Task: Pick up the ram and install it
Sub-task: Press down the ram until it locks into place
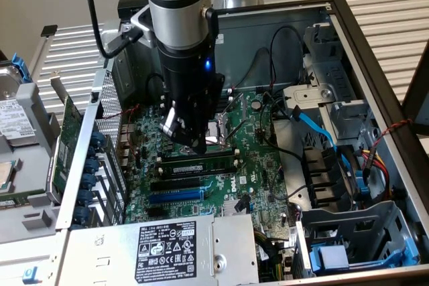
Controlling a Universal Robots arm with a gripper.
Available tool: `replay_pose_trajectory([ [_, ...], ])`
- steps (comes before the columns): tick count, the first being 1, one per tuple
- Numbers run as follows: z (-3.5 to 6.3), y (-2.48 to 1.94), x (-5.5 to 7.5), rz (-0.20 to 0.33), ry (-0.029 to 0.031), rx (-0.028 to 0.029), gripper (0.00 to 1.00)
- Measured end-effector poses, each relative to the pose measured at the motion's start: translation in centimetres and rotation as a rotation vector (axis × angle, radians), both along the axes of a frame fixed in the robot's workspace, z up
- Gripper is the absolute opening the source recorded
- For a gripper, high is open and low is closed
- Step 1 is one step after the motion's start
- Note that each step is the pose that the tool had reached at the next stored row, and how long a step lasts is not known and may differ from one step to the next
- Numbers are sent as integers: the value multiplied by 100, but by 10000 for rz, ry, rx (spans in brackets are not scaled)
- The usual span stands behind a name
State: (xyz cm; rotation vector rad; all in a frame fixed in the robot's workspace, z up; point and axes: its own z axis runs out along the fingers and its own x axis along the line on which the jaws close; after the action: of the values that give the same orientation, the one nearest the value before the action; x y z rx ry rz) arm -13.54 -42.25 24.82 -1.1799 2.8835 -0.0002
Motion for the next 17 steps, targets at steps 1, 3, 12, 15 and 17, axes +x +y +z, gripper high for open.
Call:
replay_pose_trajectory([
  [1, 1, 0, 0, -108, 2, -3, 10],
  [3, 2, 0, 0, -332, 4, -8, 10],
  [12, 2, 0, 0, -1405, 12, -12, 10],
  [15, 2, 0, 0, -1772, 14, -12, 10],
  [17, 2, 0, 0, -2027, 17, -12, 10],
])
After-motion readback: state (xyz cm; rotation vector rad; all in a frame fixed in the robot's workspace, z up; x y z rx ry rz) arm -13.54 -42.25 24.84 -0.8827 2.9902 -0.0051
